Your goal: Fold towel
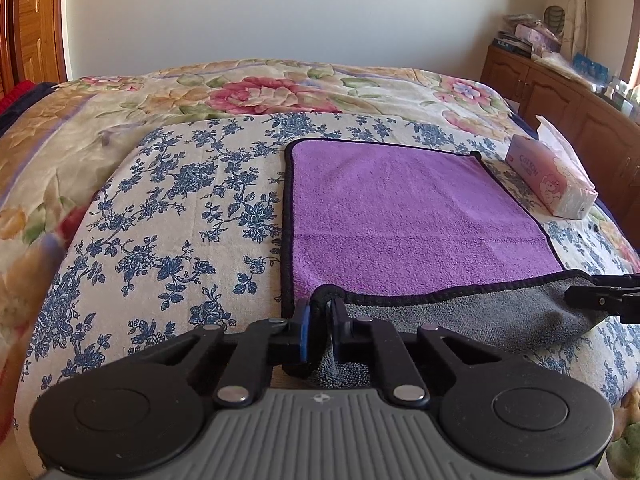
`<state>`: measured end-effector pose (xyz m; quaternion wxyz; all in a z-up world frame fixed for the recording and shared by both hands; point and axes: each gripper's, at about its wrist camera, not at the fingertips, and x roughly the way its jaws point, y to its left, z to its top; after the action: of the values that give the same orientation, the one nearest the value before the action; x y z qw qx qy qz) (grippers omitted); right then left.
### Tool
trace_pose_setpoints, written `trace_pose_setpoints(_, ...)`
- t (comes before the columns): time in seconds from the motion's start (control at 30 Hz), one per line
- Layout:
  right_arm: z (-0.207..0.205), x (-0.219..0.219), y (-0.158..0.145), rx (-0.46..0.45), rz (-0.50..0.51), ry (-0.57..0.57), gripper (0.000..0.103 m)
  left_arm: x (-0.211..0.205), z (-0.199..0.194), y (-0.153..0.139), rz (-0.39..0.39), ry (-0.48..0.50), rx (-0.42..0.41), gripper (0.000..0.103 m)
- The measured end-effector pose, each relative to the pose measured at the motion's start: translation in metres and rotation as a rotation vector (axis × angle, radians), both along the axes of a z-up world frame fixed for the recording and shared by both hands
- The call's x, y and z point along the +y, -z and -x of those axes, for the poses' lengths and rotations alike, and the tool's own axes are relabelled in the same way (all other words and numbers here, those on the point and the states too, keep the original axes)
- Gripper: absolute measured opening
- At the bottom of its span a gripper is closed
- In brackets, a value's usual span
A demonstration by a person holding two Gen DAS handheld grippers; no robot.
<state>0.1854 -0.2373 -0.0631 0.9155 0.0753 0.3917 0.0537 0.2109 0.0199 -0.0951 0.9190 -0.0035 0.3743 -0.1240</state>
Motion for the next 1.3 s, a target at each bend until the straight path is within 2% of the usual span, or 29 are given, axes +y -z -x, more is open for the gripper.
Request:
trace_pose_setpoints(0.43,-0.004,-0.026,-0.002,0.062,-0.031,0.009,0.037,-0.001,0.001,0.003,0.004,0.004,0.004,0.009)
trace_pose_setpoints(0.7,-0.005,-0.023,-0.003,0.075,-0.037,-0.025,0.031,-0.001,0.001,0.004,0.001,0.007,0.005,0.009)
trace_pose_setpoints(0.9,-0.005,-0.025,-0.005,0.081,-0.03,-0.042,0.013,-0.002,0.0,0.004,-0.001,0.008,0.004,0.009)
trace_pose_setpoints(1.3,-0.005,-0.027,-0.004,0.106,-0.037,-0.051,0.015,-0.002,0.001,0.004,-0.001,0.008,0.005,0.009)
